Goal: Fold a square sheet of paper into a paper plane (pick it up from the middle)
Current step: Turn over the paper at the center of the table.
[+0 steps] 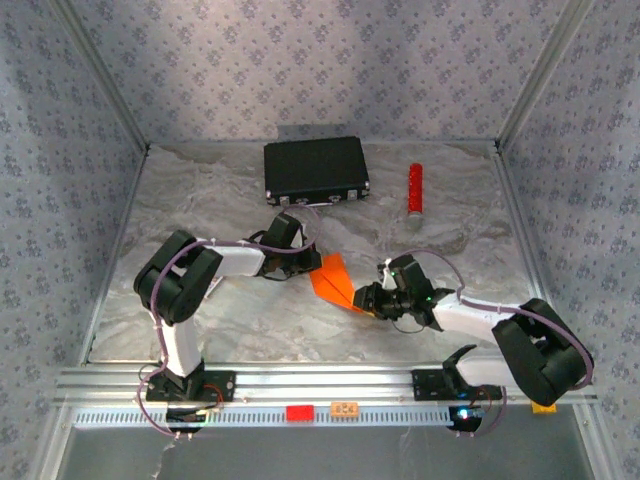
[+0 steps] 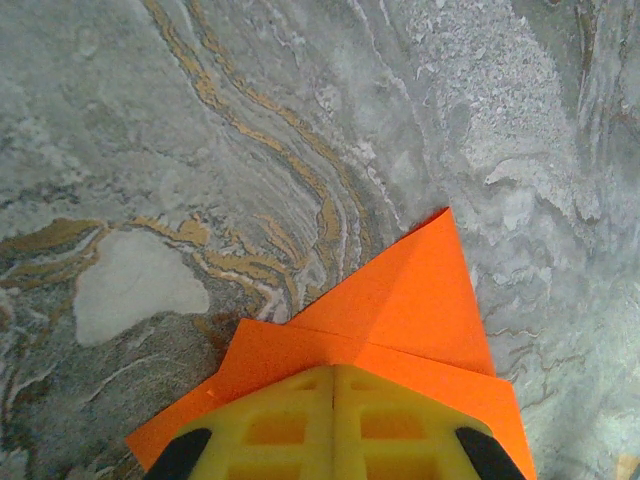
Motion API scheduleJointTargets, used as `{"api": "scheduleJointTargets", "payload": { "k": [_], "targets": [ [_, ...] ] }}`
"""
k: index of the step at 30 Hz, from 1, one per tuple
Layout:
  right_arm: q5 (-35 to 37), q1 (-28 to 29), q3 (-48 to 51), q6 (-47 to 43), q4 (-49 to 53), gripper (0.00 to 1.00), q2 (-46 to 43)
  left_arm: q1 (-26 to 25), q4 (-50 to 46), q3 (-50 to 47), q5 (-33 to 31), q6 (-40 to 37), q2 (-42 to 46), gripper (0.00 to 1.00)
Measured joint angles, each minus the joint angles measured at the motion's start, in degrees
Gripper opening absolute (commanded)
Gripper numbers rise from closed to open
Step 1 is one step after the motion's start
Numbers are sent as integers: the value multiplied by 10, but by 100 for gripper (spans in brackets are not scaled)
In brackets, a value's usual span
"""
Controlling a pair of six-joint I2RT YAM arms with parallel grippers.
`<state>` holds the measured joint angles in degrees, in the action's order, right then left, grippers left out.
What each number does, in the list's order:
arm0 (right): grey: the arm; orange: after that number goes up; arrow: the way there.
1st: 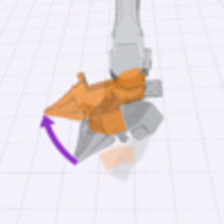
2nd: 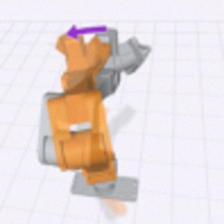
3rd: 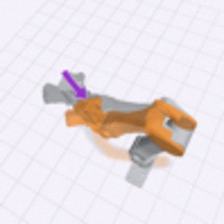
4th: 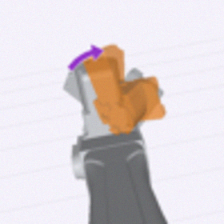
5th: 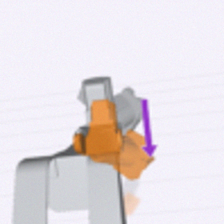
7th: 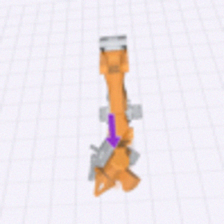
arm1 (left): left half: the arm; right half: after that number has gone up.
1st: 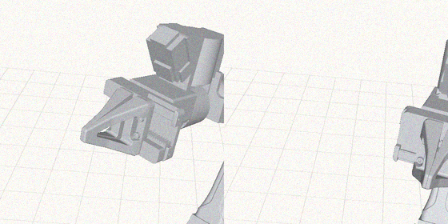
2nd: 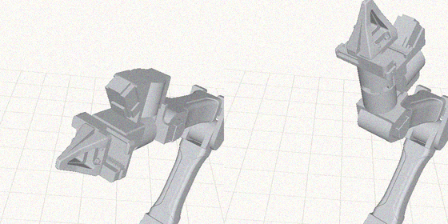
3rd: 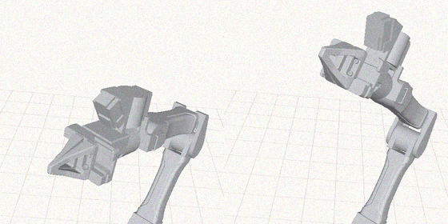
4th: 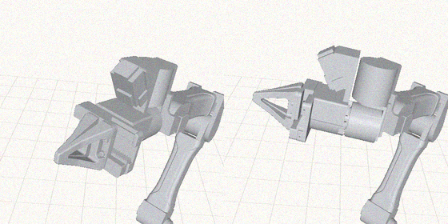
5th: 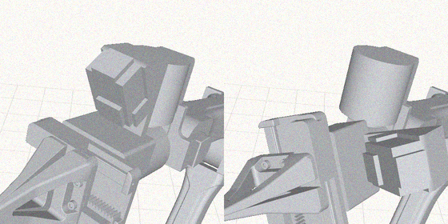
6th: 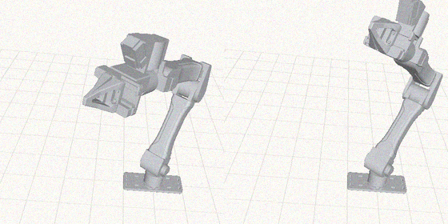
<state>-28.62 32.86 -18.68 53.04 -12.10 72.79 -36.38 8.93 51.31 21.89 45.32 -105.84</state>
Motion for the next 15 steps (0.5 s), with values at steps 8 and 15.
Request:
{"api": "scheduleJointTargets", "payload": {
  "k": [8,15],
  "targets": [
    [-12,-5,1,-8,-8,15,0,0,0,0,0,3,0,6],
    [-19,-8,1,-19,-9,8,-8,0,-26,0,0,10,22,24]
  ]
}}
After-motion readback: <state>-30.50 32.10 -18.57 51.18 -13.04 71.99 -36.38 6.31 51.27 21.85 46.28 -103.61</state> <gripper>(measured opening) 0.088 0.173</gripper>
